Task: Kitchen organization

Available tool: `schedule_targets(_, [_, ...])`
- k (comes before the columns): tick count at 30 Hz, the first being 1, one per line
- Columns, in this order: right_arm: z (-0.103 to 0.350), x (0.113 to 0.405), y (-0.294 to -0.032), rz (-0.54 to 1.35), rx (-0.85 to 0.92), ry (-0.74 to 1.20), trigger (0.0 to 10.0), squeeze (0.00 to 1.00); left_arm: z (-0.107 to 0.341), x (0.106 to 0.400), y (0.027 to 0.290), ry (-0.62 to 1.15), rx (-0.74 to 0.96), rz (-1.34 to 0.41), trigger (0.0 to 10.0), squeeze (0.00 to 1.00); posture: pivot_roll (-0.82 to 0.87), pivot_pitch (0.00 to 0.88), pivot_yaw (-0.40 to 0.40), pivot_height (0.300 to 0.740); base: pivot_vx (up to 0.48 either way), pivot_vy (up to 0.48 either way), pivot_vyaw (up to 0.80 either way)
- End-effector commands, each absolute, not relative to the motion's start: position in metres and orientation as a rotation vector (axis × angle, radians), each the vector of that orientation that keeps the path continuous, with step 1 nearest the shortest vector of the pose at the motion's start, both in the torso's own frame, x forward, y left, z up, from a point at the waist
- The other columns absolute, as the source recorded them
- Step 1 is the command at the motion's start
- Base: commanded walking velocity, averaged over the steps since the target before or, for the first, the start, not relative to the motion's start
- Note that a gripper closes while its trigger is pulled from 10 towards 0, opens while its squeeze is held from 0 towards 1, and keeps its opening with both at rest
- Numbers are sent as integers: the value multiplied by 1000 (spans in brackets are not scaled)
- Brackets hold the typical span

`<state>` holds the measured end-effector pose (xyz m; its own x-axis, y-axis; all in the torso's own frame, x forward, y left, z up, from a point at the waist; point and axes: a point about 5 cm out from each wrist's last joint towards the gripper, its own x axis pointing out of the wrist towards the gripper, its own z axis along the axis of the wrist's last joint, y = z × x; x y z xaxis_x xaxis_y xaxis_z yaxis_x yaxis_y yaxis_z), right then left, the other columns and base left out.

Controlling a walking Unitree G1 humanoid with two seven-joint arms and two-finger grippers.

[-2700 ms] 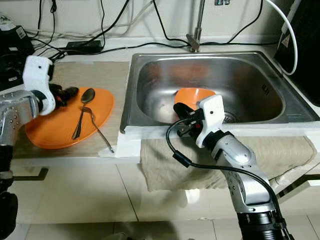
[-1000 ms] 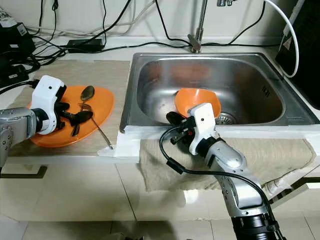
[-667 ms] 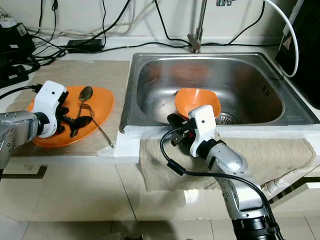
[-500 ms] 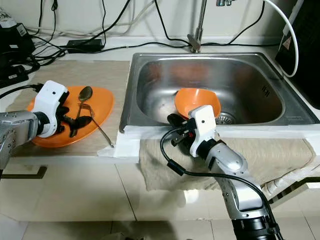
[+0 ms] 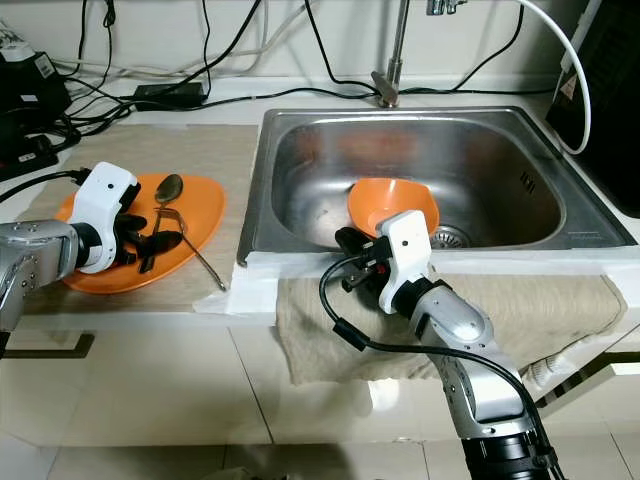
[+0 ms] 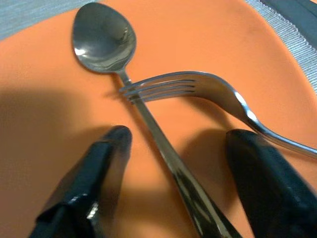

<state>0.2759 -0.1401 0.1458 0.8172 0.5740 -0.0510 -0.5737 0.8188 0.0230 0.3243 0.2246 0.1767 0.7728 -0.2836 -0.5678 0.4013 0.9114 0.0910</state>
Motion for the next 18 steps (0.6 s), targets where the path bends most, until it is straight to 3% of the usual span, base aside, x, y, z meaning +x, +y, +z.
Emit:
schedule_targets(1, [149,277,-138,611,1,45,10000,0,160,322,229,651,240,-352,0,0,44,0,69,740,0,0,0])
schedule_targets(18, [149,277,-141,604,-5,50,10000,0,155,329,224,604,185,-390,0,0,33,0,63,740,0,0,0])
